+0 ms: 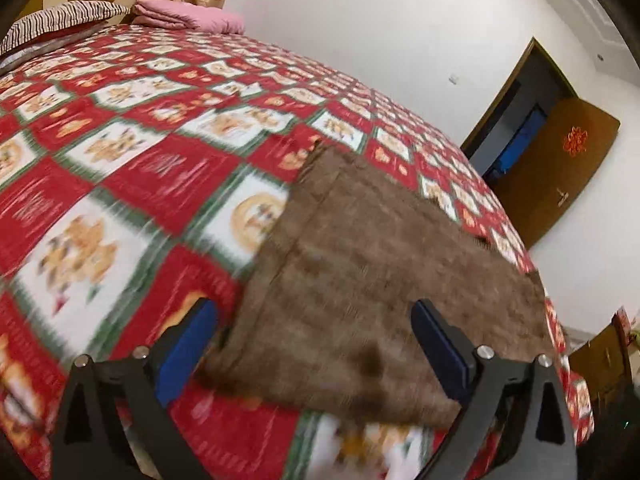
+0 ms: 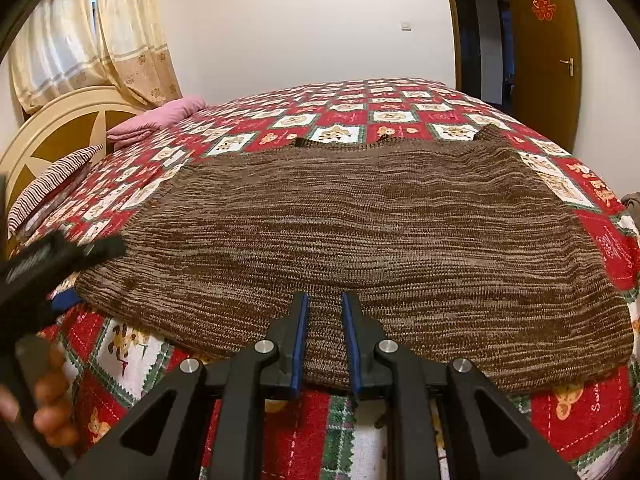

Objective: Fold small clothes

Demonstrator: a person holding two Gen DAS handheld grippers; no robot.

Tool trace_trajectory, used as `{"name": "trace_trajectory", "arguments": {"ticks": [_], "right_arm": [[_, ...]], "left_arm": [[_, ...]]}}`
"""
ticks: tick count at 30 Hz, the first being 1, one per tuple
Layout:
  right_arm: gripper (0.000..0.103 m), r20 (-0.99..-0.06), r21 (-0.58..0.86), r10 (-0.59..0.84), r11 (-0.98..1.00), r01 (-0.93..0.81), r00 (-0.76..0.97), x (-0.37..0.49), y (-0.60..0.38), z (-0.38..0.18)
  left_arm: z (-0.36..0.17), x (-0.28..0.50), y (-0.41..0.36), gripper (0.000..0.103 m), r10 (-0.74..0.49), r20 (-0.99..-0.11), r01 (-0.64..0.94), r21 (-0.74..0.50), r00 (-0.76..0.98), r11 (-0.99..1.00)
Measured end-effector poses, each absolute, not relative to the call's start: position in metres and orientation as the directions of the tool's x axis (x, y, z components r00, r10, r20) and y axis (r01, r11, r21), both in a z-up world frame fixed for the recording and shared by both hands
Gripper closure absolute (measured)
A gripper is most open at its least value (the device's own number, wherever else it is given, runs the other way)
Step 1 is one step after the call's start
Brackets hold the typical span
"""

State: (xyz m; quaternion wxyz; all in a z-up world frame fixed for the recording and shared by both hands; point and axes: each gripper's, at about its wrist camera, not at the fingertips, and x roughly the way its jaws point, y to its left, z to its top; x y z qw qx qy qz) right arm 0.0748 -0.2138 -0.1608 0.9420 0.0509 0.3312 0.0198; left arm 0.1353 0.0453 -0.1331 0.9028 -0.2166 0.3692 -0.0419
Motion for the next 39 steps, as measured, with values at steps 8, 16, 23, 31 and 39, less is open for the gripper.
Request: {"name": "trace_trajectory", "arguments": {"ticks": [8,16,23,31,39], "right_arm": [[0.084,-0.626,0.093,0.059,0.996,0.000,0.777,0.076,-0.213,-0.160],[0.084,-0.603,0.111,0.127,0.991,-0.075,0.788,0.089,-0.182,-0.125],[0.084,-0.666,0.096,0.150,0.989,-0.115,0.730,0.107,-0.152,-0.156],[0.083,-0.651,0.163,0.202,0.979,-0.125,0.732,0.105,-0.162,-0.159],[0.070,-0.649,0.254,0.289,0.954,-0.157,0.704,0.109,-0.169,-0.156]], "left_arm": [[-0.135,0.151,0.064,0.068,-0.298,-0.639,-0.093,-0.505,0.709,0.858],[-0.138,0.152,0.065,0.073,-0.287,-0.643,-0.105,-0.500,0.710,0.860],[-0.127,0.154,0.055,0.089,-0.259,-0.648,-0.048,-0.416,0.717,0.908],[-0.105,0.144,0.012,0.092,-0.237,-0.594,0.089,-0.267,0.769,0.960],[-0.114,0.145,0.001,0.092,-0.274,-0.599,0.135,-0.268,0.752,0.954]]}}
